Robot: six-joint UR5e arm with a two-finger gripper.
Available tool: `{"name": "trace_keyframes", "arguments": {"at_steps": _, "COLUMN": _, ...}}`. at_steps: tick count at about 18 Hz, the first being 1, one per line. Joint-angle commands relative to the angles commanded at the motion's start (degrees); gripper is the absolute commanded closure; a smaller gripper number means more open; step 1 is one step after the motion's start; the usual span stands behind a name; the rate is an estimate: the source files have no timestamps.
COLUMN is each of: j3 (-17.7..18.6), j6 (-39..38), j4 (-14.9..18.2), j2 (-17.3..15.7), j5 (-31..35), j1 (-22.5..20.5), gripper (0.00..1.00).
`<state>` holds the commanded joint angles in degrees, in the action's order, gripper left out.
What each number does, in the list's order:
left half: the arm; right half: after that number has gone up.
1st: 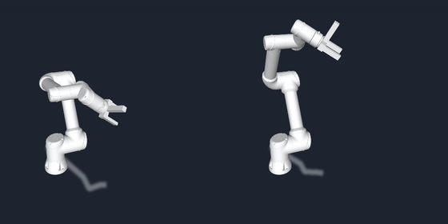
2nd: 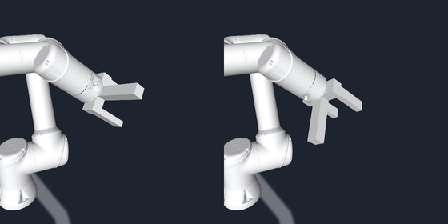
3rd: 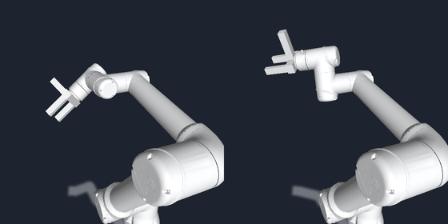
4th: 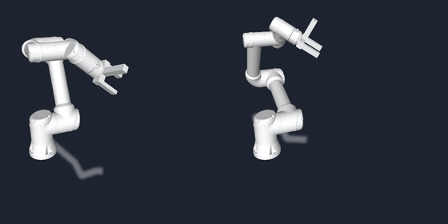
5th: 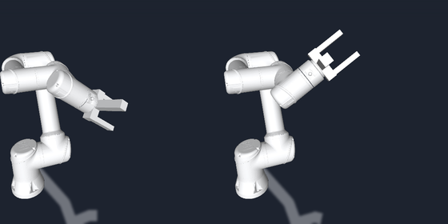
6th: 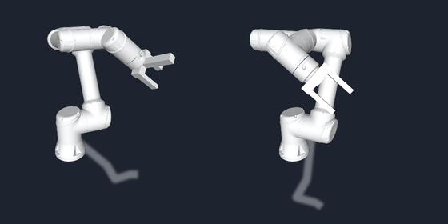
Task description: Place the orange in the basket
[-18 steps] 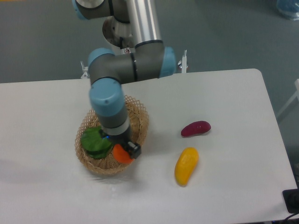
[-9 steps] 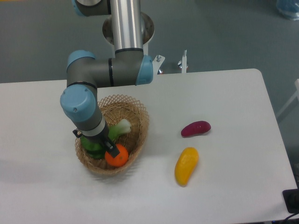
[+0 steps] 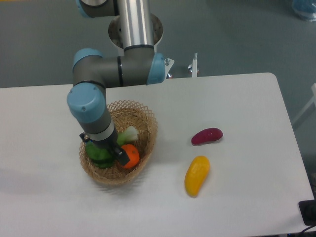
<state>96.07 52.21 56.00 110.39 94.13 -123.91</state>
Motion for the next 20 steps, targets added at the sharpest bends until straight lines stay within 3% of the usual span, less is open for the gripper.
{"name": "trace_keyframes", "arguments": {"at_steps": 12, "j3": -3.34, "j6": 2.10, "j4": -0.54, "j2": 0.79, "j5": -1.75, "j1": -15.21, "gripper": 0.00}}
{"name": "trace_keyframes", "arguments": {"at_steps": 20, "j3": -3.43, "j6": 15.10, "j4": -0.10, "j2": 0.79, "j5": -5.10, "j1": -23.56, "gripper": 0.00}}
